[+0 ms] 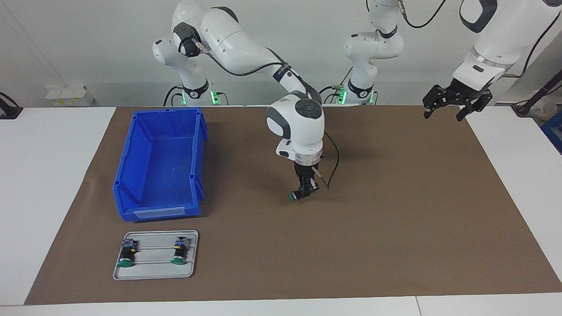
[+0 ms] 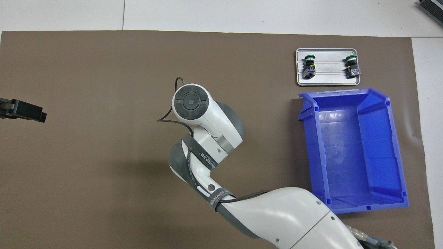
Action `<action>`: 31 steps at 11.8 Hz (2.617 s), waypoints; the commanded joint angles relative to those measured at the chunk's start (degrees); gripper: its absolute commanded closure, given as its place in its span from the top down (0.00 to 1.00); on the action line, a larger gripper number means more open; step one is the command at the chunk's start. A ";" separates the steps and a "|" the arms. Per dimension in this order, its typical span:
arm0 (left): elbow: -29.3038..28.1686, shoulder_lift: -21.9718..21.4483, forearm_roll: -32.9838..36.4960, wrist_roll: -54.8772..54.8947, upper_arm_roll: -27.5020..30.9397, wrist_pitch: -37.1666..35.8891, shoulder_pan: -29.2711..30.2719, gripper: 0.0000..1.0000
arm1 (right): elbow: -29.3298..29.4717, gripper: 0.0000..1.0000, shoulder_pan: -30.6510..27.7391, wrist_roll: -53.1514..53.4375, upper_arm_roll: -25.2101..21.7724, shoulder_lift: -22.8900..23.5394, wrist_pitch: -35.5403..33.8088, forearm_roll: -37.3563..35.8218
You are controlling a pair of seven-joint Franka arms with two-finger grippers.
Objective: Place and press button with both arms
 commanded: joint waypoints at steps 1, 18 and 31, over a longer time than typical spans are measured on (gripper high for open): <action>-1.68 -1.51 1.09 -0.85 -0.38 0.27 0.33 1.00 | 5.65 0.00 1.93 3.00 -0.25 2.74 -2.44 -0.87; -2.20 -0.37 -4.09 32.25 -1.00 8.17 -3.53 1.00 | 11.10 0.70 -2.35 -2.85 0.27 2.83 -13.50 -0.43; -13.54 16.84 -7.68 39.22 -0.91 43.22 -21.29 1.00 | -0.21 0.71 -31.18 -70.68 4.05 -24.39 -32.77 4.58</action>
